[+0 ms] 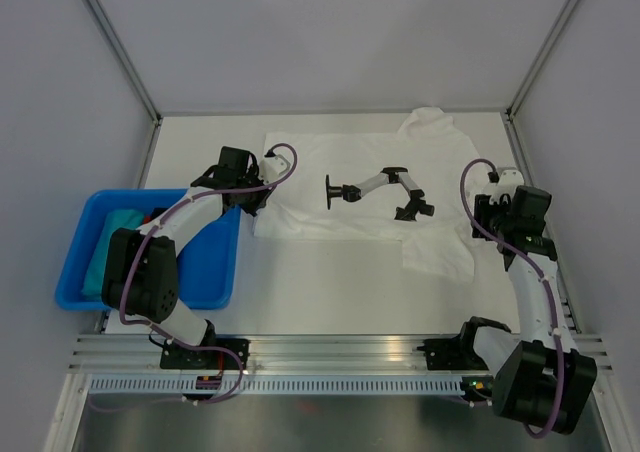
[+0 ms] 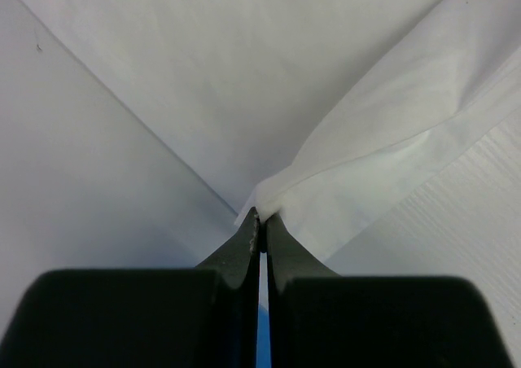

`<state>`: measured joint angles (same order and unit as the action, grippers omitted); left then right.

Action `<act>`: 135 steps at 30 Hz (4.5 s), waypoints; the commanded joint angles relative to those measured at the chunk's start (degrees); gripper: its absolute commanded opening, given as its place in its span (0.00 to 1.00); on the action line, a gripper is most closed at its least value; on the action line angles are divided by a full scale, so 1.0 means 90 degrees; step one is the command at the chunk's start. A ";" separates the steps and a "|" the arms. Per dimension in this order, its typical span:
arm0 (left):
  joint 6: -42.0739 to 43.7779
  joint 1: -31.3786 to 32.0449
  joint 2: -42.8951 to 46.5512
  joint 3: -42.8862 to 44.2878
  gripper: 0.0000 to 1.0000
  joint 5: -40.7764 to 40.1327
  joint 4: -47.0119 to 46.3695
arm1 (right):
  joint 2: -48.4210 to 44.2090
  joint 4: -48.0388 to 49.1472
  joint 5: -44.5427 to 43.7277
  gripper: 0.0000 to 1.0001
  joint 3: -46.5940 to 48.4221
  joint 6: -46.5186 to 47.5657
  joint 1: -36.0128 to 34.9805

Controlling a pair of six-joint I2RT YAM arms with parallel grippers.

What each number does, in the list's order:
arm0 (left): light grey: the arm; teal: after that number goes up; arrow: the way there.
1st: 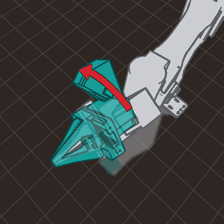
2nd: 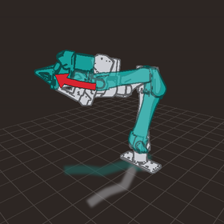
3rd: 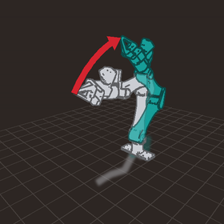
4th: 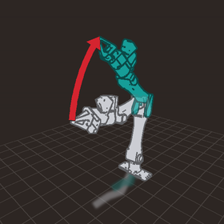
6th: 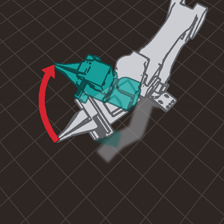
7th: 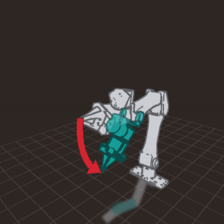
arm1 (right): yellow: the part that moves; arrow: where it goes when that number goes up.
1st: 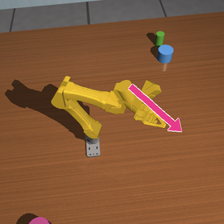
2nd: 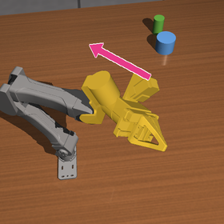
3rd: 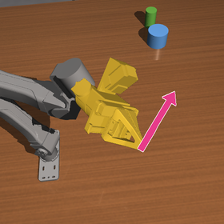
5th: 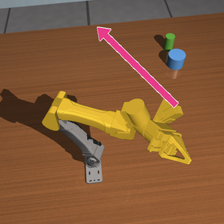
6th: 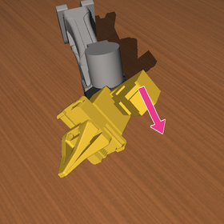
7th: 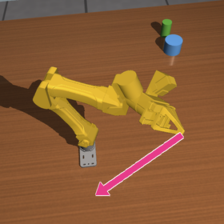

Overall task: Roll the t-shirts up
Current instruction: Fold the tshirt

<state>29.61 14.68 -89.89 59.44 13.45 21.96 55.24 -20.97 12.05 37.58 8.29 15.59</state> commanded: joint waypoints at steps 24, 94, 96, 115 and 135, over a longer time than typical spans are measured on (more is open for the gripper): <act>-0.0204 -0.0088 -0.0003 0.0349 0.02 0.0126 0.0012 | 0.1333 -0.1136 0.0271 0.44 0.0199 0.2984 -0.0102; -0.0272 -0.0097 -0.1594 0.1560 0.02 -0.1377 0.0031 | 0.3500 0.0221 0.2558 0.00 0.2396 0.1842 0.0425; -0.0223 -0.0107 -0.1711 0.1559 0.02 -0.1446 0.0041 | 0.3598 0.0192 0.2344 0.00 0.2523 0.1813 0.0425; -0.0272 -0.0117 -0.2220 0.1745 0.18 -0.1846 0.0041 | 0.4486 0.0934 0.2021 0.33 0.2747 0.0867 0.0259; 0.1591 0.0800 0.0572 -0.0009 0.70 0.0059 0.0109 | 0.3003 -0.1019 -0.0168 0.35 0.2144 -0.2680 0.0728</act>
<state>34.26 18.96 -89.69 64.60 9.28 22.59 83.85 -26.35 9.67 60.51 -11.68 22.59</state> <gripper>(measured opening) 0.685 0.349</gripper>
